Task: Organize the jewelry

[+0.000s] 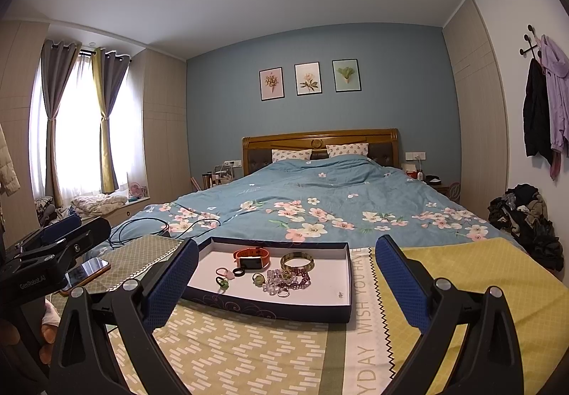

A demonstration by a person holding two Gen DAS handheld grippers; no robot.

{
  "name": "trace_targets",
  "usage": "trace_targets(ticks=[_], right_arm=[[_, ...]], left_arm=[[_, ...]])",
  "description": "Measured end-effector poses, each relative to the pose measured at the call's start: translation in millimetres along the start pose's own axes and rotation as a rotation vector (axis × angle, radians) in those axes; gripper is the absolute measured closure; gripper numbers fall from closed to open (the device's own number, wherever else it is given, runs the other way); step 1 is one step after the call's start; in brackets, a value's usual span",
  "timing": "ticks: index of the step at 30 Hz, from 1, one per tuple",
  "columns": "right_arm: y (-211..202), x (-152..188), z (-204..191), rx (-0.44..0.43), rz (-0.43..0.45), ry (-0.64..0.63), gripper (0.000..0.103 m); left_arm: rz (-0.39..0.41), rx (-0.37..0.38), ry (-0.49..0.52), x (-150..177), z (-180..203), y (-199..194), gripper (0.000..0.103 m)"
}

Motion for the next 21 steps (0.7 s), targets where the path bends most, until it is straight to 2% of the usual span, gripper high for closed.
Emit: trace_targets(ticks=[21], right_arm=[[2.3,1.3,-0.9,-0.003,-0.009,0.001,0.007]], left_arm=[[-0.003,-0.001,0.003,4.3,1.0,0.1,0.005]])
Point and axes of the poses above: each gripper's, at about its wrist camera, not at the fingertips, and y roughly the way its jaws point, z to its right, x to its underside, the point moved 5 cm from there along y, roughly the way its jaws point, and after that the axes turned 2 degrees about z, right-handed, at the moved point
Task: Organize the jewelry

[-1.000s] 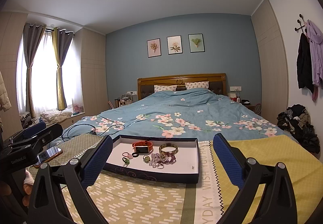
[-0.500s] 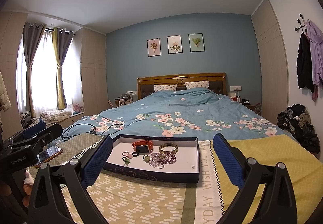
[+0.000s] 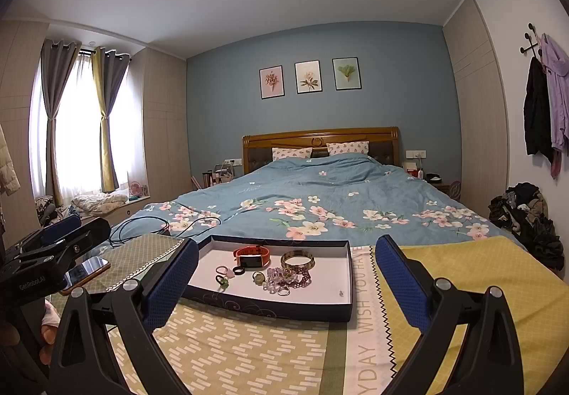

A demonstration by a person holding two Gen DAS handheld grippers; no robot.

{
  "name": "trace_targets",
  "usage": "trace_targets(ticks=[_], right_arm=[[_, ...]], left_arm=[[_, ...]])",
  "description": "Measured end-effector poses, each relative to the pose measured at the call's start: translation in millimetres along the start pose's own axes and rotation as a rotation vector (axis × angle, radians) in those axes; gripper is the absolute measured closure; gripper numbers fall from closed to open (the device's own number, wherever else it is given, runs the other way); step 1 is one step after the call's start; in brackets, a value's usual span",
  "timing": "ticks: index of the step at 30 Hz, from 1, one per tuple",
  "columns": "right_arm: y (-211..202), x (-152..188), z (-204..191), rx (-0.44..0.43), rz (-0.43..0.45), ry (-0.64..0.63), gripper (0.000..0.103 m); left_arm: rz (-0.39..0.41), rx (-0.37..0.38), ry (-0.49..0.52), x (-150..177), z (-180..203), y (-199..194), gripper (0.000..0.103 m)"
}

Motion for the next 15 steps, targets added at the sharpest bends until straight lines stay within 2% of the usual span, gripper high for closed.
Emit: trace_targets(ticks=[15], right_arm=[[3.2,0.9,1.3,0.001,-0.007,0.002,0.007]], left_arm=[[-0.015,-0.013,-0.012,4.4,-5.3,4.6,0.005]])
Point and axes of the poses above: each gripper's, at about its wrist camera, not at the fingertips, and y roughly the way its jaws point, z to its right, x to its underside, the point moved 5 cm from there along y, roughly the way its jaws point, and after that the axes turned 2 degrees about z, right-handed, at the moved point
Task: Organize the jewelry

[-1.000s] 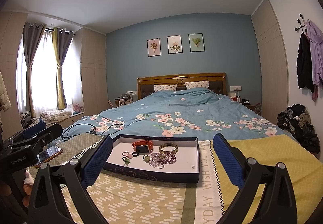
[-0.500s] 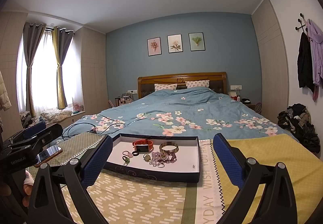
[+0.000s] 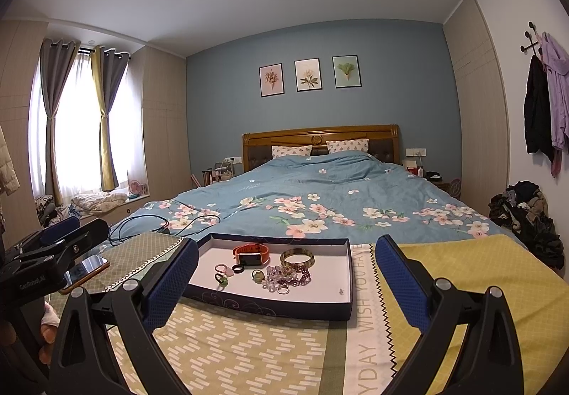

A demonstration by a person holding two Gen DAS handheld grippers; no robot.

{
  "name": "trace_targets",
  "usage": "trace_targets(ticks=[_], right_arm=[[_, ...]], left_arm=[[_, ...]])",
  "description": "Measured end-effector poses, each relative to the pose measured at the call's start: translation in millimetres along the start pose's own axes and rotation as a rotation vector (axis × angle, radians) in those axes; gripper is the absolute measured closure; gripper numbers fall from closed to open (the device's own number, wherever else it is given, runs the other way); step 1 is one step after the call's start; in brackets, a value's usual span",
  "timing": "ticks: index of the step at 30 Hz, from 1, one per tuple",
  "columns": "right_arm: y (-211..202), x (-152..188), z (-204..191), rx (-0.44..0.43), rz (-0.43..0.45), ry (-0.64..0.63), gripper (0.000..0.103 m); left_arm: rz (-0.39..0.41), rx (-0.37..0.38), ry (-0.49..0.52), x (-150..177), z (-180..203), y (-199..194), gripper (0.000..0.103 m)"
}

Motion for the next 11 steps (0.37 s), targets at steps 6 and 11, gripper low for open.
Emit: trace_targets(ticks=[6,11], right_arm=[[3,2,8,0.009,-0.029,-0.007,0.007],[29,14,57,0.118,-0.226,-0.038,0.007]], left_arm=[[-0.045,0.018,-0.004,4,-3,10,0.005],[-0.152,0.003,-0.009,16,-18,33,0.005]])
Point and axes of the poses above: each gripper's, at about its wrist camera, not at the fingertips, and y roughly the way its jaws point, z to its right, x to its underside, the point moved 5 cm from there along y, roughly the way its jaws point, and after that the axes turned 2 degrees about z, right-handed, at the moved point
